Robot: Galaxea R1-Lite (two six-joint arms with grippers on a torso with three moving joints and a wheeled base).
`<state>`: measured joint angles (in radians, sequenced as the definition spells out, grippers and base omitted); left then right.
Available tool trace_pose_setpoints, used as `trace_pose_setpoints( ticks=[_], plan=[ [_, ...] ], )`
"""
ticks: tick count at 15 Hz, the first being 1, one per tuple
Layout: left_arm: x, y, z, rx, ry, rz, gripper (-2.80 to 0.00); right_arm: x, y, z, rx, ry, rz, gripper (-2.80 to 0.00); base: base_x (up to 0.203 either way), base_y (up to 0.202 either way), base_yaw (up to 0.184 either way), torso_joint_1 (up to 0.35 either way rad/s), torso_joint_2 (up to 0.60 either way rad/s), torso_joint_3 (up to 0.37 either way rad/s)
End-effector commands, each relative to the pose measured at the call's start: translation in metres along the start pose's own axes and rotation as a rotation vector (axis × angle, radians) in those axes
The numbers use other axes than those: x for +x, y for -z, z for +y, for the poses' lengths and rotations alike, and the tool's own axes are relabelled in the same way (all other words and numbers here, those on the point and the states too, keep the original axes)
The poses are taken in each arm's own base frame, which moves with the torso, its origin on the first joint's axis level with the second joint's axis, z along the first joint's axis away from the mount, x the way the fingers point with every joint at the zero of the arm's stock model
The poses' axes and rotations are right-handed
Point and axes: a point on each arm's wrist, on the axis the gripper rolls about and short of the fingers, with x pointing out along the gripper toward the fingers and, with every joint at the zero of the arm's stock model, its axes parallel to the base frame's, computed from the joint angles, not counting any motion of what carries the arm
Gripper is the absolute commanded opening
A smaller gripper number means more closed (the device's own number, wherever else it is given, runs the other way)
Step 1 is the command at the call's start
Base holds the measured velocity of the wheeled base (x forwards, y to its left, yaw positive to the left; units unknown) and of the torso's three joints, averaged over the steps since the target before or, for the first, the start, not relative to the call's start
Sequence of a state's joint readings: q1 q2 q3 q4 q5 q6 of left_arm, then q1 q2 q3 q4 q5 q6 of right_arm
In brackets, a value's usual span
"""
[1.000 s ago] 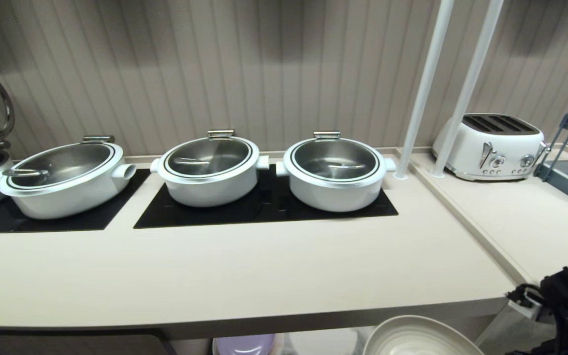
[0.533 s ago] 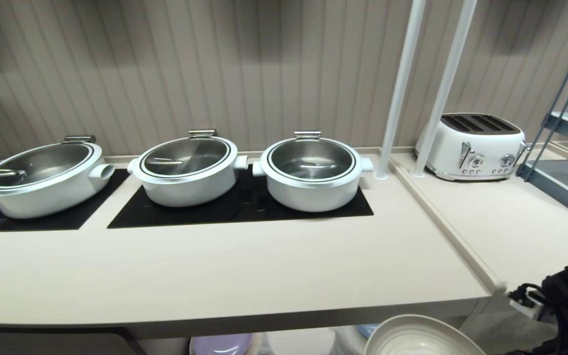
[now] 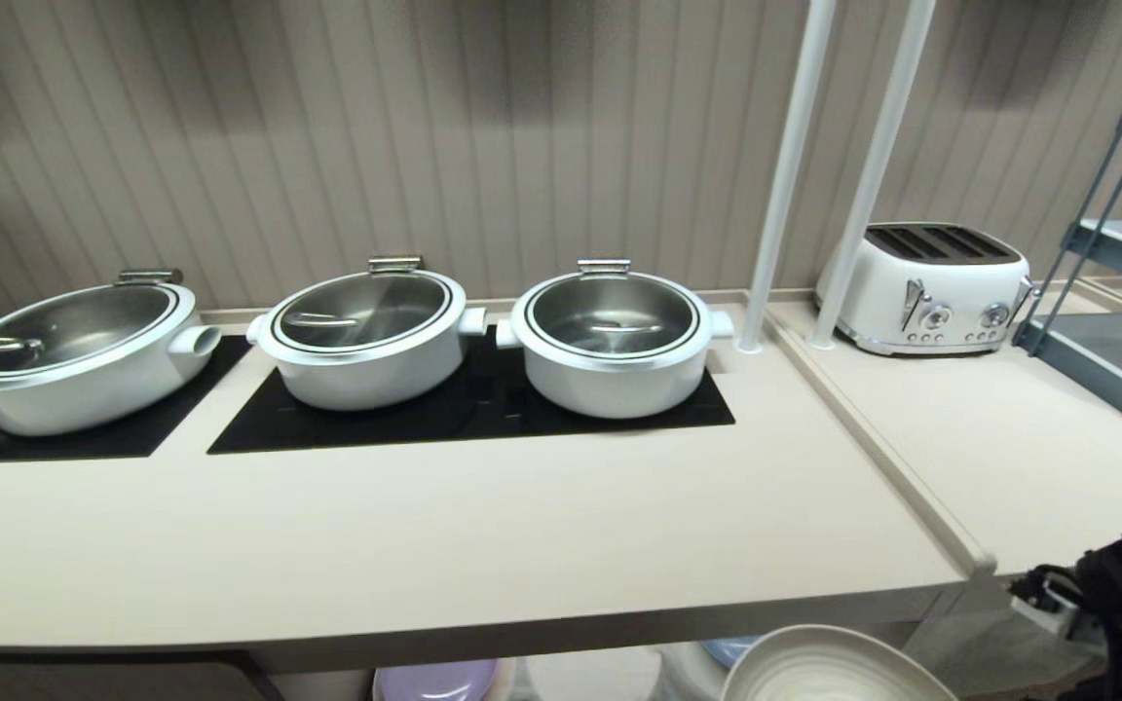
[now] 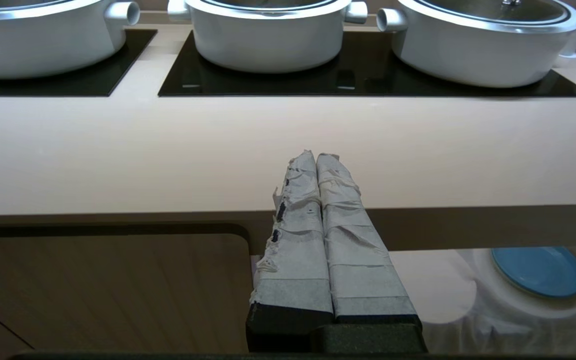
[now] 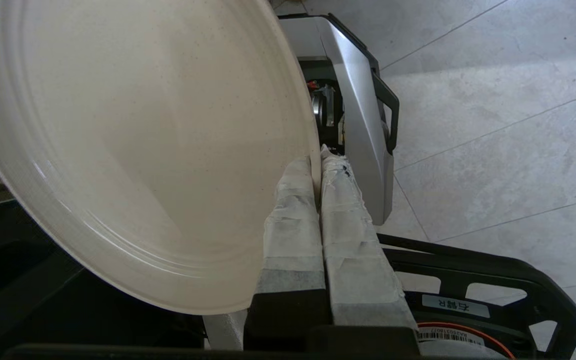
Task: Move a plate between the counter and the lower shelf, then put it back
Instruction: Put the plate in the cupboard
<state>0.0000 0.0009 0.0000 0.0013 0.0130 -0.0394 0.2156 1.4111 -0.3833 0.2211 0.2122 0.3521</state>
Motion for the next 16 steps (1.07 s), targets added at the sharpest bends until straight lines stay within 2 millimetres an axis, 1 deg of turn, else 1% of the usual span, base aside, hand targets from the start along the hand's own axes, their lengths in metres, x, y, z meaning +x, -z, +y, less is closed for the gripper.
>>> trace_pose_setpoints(
  ticks=[1,16],
  plan=[
    [0.0001,0.0,0.0,0.0,-0.001,0.001,-2.8,0.0,0.0045,-0.0015,0.003,0.0,0.005,-2.8,0.0,0.0,0.0,0.0,0.0,0.0],
    [0.0001,0.0,0.0,-0.002,-0.001,0.001,-2.8,0.0002,0.0044,-0.0013,0.001,-0.001,0.007,-2.8,0.0,0.0,0.0,0.0,0.0,0.0]
  ],
)
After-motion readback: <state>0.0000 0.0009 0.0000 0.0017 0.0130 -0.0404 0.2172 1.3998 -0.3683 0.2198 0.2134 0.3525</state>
